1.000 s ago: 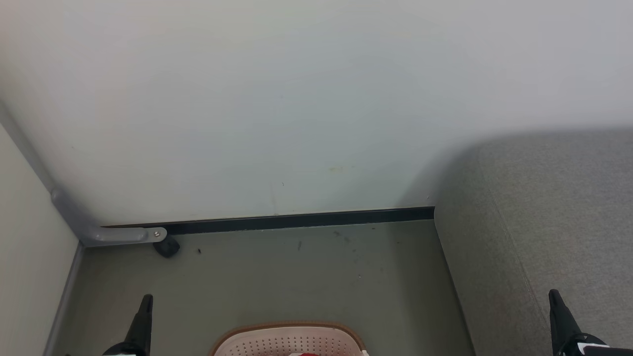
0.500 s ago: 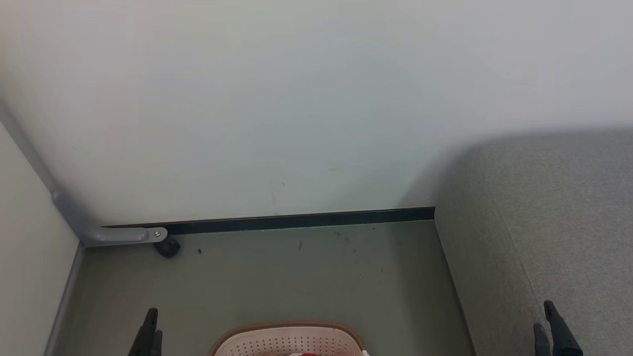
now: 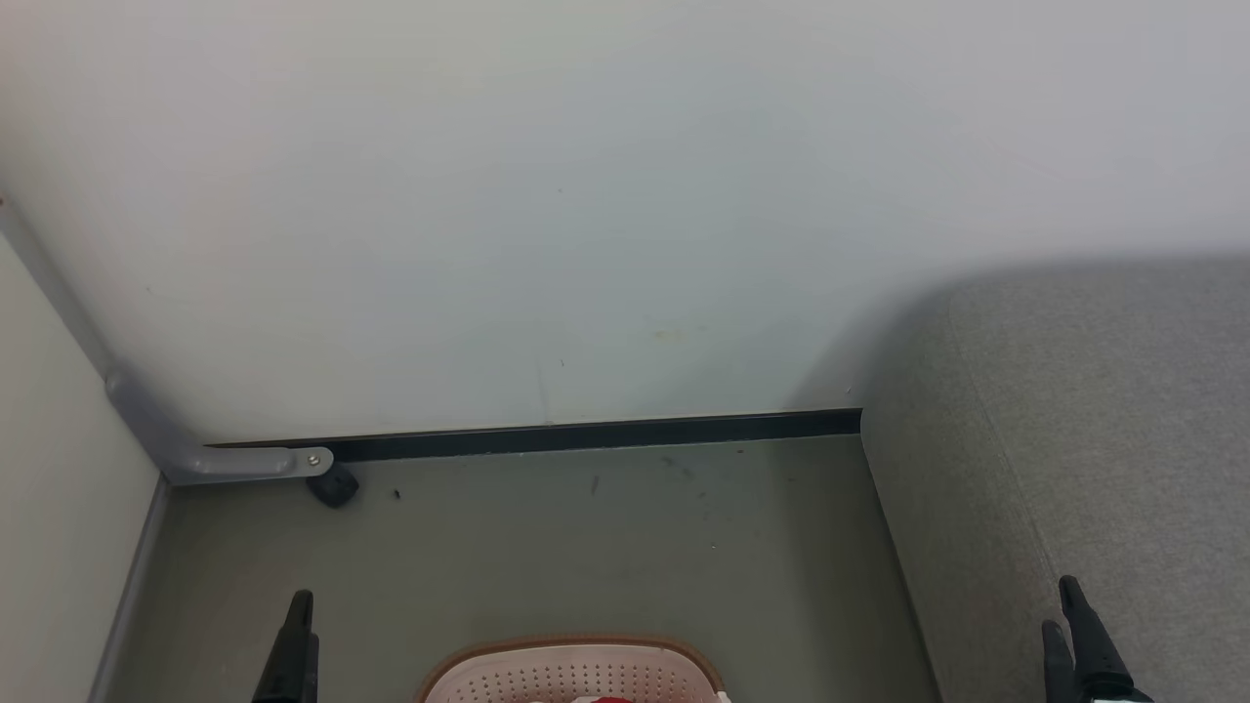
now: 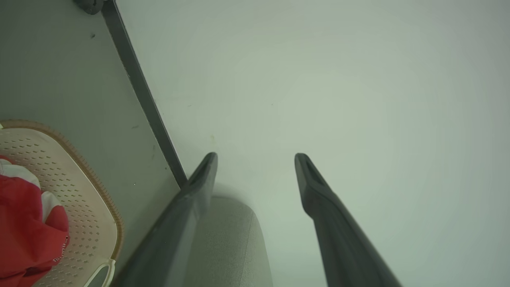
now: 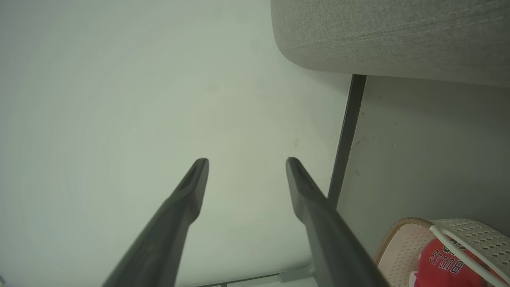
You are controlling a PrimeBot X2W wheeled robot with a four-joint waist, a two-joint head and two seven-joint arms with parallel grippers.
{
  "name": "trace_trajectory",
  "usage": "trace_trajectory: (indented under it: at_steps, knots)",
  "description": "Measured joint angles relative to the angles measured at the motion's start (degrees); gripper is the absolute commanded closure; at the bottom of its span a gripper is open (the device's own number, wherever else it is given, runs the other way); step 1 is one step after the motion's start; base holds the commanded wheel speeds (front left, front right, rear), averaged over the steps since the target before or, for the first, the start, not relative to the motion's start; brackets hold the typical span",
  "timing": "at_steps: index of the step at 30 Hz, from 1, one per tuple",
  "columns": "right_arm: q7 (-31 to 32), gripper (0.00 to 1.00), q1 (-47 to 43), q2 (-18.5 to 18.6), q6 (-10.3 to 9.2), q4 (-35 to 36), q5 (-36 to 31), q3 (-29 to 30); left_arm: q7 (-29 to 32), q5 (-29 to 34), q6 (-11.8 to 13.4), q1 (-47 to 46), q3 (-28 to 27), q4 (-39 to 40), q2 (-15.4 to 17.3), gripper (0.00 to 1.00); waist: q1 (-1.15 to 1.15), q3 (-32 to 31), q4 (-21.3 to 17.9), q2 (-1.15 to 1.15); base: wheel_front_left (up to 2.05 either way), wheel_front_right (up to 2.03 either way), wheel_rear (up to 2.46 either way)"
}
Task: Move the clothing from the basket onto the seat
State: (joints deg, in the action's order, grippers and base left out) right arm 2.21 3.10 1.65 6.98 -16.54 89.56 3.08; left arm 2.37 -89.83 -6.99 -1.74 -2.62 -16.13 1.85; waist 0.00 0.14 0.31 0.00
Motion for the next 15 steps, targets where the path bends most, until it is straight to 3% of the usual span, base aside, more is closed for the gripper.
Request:
trace_trajectory:
  at_steps: [15]
  knots:
    - [-3.4, 0.0, 1.3, 2.3, 0.0, 1.3, -8.6, -5.3, -3.6, 9.5, 0.1, 0.0, 3.4, 2.4, 1.9, 0.0, 0.0, 0.1, 0.2, 0.0, 0.0, 0.0, 0.0]
